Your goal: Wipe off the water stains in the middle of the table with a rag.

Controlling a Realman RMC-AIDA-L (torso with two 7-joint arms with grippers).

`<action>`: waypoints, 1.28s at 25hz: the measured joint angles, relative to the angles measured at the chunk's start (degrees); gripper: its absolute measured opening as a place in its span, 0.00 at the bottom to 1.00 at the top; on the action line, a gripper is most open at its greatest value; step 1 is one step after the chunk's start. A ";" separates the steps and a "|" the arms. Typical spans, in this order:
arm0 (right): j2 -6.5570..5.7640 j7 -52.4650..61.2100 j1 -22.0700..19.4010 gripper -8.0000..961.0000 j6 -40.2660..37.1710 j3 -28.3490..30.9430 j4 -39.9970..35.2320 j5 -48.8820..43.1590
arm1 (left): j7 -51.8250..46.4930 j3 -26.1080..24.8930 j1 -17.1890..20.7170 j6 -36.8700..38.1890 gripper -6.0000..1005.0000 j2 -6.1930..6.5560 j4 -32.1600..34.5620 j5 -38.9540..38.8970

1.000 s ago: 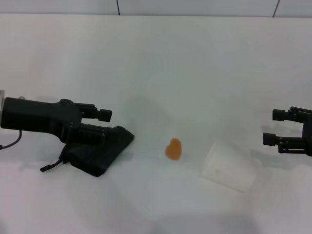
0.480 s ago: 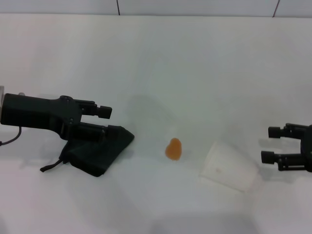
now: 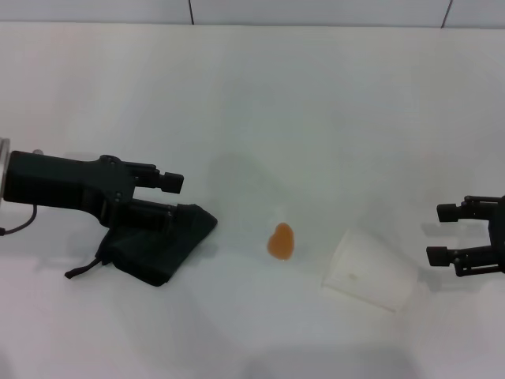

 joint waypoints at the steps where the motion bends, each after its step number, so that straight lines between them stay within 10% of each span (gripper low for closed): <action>1: 0.00 0.00 0.00 0.89 0.00 0.00 0.00 0.00 | 0.00 0.01 0.00 -0.01 0.78 -0.03 0.00 0.00; 32: 0.51 20.13 10.30 0.89 0.30 -20.01 -20.47 -14.19 | 0.38 0.01 0.39 -1.12 0.78 0.24 -0.09 0.10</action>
